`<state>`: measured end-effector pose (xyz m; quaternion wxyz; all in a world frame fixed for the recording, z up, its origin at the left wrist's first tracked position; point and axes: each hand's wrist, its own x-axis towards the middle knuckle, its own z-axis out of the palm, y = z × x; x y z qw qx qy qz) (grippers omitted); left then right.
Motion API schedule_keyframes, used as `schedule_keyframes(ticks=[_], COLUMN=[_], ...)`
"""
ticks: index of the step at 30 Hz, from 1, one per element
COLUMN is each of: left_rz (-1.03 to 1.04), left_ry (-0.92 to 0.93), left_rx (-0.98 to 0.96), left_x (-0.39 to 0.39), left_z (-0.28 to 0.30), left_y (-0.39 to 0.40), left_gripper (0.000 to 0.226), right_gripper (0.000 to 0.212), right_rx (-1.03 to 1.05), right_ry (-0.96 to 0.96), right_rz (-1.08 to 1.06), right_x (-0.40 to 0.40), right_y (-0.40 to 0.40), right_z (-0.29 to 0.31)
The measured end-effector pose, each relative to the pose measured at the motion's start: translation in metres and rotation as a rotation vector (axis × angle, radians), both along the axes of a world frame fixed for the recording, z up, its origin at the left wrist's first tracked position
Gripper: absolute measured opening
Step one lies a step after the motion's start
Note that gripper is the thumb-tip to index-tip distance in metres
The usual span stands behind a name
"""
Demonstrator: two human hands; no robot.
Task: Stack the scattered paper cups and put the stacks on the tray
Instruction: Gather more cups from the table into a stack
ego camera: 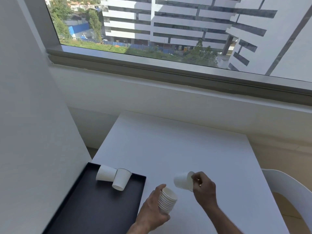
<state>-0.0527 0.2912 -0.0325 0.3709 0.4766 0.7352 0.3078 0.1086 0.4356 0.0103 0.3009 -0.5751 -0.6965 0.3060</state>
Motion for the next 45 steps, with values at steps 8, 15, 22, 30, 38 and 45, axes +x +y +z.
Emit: schedule_keyframes(ticks=[8, 15, 22, 30, 38, 45], left_rz=[-0.024, -0.012, 0.119, 0.177, 0.244, 0.179], left_ry=[-0.005, -0.056, -0.187, 0.331, 0.852, 0.782], left_rx=[0.026, 0.138, 0.162, 0.254, -0.374, -0.419], left_x=[0.008, 0.016, 0.010, -0.044, -0.112, -0.107], left_z=[0.006, 0.010, 0.008, 0.019, 0.023, 0.013], left_y=[-0.003, 0.000, 0.004, 0.005, 0.010, 0.008], left_gripper=[0.112, 0.104, 0.115, 0.081, 0.090, 0.082], right_gripper=[0.030, 0.022, 0.097, 0.091, 0.093, 0.095], right_rx=[-0.294, -0.263, -0.629, -0.492, -0.512, -0.501], right_ry=[0.067, -0.111, 0.169, 0.114, 0.047, 0.038], right_rz=[0.174, 0.341, 0.471, 0.291, 0.282, 0.310], right_x=[-0.004, -0.014, -0.011, 0.000, 0.015, 0.017], right_y=[-0.012, -0.034, -0.057, -0.061, -0.063, -0.068], right_z=[0.015, 0.011, 0.008, 0.004, -0.001, -0.006])
